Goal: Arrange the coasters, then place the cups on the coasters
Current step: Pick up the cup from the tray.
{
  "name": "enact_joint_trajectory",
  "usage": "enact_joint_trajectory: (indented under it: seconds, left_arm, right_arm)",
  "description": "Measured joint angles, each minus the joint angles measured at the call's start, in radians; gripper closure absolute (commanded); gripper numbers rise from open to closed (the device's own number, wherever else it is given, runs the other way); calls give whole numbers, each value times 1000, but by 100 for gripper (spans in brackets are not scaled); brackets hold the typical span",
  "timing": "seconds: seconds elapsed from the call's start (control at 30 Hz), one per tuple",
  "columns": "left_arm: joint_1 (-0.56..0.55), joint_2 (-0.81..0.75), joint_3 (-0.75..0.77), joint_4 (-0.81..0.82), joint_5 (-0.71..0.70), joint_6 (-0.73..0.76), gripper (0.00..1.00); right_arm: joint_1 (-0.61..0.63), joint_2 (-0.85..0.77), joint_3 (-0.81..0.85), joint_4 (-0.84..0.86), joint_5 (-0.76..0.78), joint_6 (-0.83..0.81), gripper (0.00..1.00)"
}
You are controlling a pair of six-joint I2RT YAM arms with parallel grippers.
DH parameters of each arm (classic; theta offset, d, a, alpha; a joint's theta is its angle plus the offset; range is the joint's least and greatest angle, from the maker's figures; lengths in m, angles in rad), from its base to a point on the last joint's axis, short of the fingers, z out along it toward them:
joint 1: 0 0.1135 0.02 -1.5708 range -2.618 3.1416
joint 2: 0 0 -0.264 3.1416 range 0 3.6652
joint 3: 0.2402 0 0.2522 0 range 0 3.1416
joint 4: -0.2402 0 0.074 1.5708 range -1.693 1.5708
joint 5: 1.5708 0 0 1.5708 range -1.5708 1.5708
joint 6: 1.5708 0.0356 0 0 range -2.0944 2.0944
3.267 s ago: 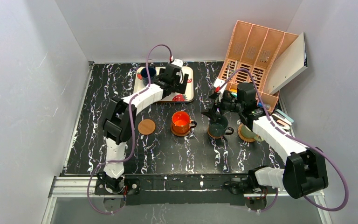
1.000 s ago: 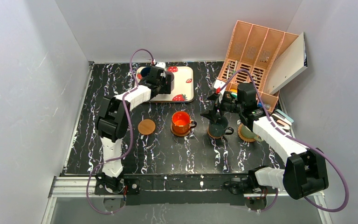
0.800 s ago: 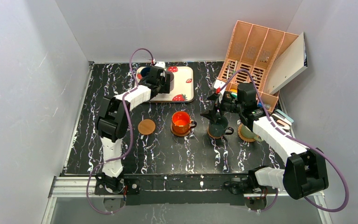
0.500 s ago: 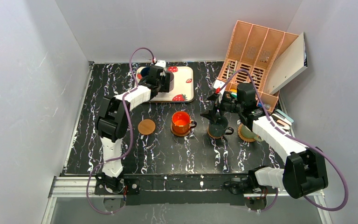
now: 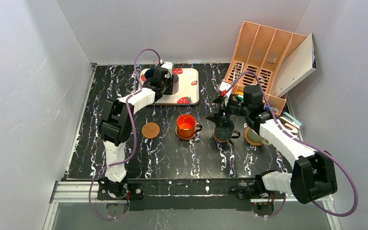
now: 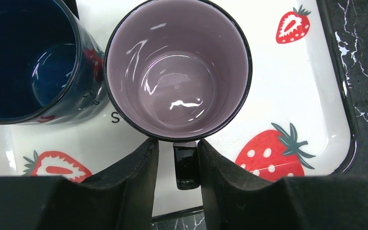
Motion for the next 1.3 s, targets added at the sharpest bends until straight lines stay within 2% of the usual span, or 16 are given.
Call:
enact_joint_trajectory:
  seconds: [0.2, 0.3, 0.33, 0.43, 0.73, 0.9, 1.13, 1.3]
  left_arm:
    - [0, 2, 3, 0, 0, 7, 65]
    - [0, 3, 6, -1, 0, 11, 67]
    - [0, 3, 6, 0, 0, 13, 72]
    - [0, 3, 6, 1, 0, 15, 100]
    - [0, 2, -4, 19, 17, 29, 100]
    - [2, -40, -76, 67, 58, 40, 100]
    - [2, -205, -211, 74, 125, 52, 100]
    - [2, -336, -236, 93, 147, 65, 100]
  right_arm:
    - [0, 0, 0, 0, 0, 0, 1]
    - [0, 0, 0, 0, -2, 0, 1]
    - [0, 1, 0, 0, -3, 0, 1]
    - [0, 4, 0, 0, -3, 0, 1]
    - [0, 11, 0, -2, -4, 0, 1]
    - [0, 11, 0, -3, -4, 0, 1]
    - [0, 11, 0, -3, -4, 0, 1]
    - [0, 11, 0, -3, -4, 0, 1]
